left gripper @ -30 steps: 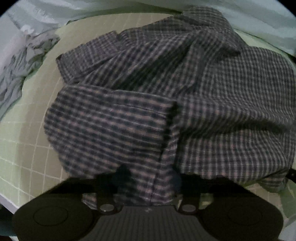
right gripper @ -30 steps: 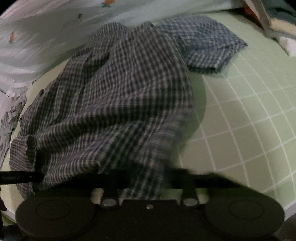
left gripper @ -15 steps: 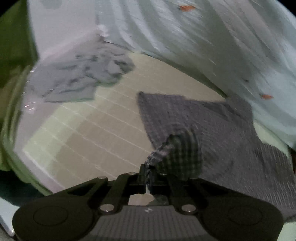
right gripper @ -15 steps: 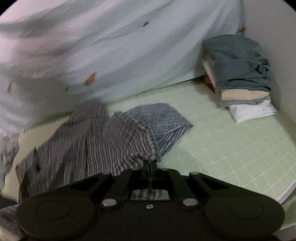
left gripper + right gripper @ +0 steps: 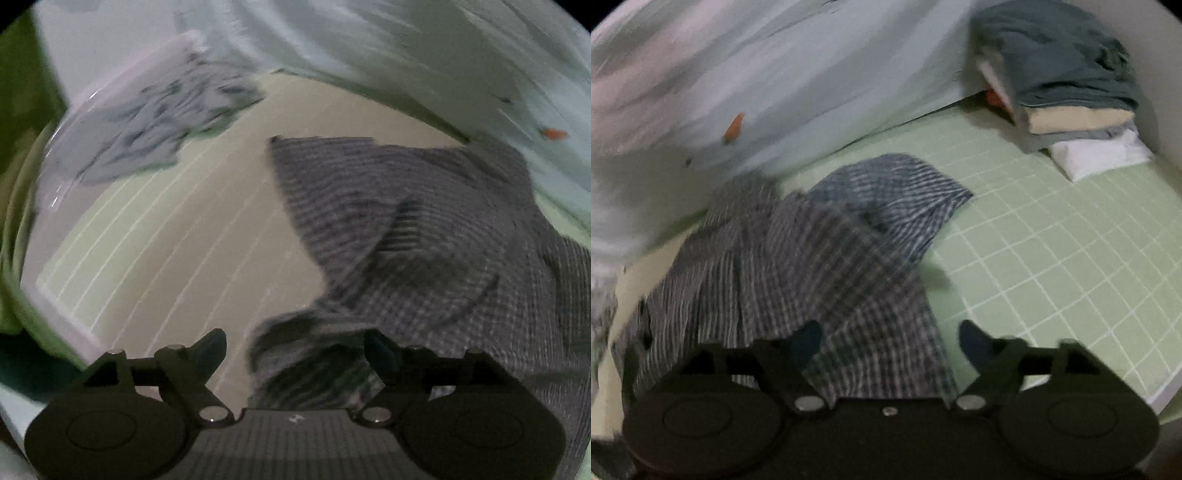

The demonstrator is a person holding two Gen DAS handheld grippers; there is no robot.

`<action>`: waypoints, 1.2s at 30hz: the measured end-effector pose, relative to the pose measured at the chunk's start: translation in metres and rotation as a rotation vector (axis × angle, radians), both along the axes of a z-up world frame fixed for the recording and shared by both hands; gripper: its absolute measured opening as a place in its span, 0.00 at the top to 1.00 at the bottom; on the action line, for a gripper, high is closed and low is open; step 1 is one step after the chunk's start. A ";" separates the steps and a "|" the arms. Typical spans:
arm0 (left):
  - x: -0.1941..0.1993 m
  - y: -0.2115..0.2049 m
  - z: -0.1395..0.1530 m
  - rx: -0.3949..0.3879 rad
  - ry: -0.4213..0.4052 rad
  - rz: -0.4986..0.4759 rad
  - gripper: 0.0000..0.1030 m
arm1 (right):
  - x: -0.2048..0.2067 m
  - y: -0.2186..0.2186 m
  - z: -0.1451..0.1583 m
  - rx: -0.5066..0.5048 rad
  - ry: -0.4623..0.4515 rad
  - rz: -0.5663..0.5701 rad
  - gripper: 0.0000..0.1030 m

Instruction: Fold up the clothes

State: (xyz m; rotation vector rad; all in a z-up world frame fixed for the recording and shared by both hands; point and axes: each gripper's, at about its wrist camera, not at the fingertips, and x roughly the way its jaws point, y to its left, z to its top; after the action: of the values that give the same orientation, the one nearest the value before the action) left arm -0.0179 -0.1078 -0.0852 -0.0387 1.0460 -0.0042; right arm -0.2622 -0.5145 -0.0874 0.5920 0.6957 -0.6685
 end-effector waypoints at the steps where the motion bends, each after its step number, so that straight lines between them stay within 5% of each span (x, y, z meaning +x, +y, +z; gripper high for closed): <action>1: 0.003 -0.008 0.002 0.006 -0.011 -0.012 0.14 | -0.002 -0.004 0.000 0.002 -0.010 -0.006 0.15; 3: 0.006 -0.021 0.006 -0.005 -0.033 -0.020 0.11 | -0.004 -0.013 -0.001 -0.005 -0.019 -0.016 0.00; 13: 0.032 -0.077 0.005 -0.040 -0.047 -0.029 0.07 | 0.005 -0.073 -0.017 -0.040 0.025 -0.064 0.00; 22: 0.066 -0.128 0.009 -0.025 -0.036 -0.044 0.07 | 0.075 -0.135 -0.060 -0.019 0.111 0.013 0.04; 29: 0.084 -0.154 0.010 0.003 -0.012 -0.023 0.07 | 0.109 -0.125 -0.077 -0.132 0.202 0.132 0.30; 31: 0.084 -0.161 0.007 0.005 -0.001 -0.037 0.07 | 0.108 -0.121 -0.078 -0.175 0.193 0.150 0.54; 33: 0.085 -0.168 0.004 0.011 0.015 -0.055 0.07 | 0.105 -0.123 -0.075 -0.209 0.198 0.169 0.92; 36: 0.083 -0.177 0.002 0.013 0.027 -0.086 0.07 | 0.097 -0.135 -0.068 -0.289 0.239 0.106 1.00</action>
State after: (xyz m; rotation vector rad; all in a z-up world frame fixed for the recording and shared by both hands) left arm 0.0655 -0.2843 -0.0835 0.0181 1.0741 -0.0747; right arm -0.1649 -0.6497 -0.1553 0.2090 0.8286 -0.7319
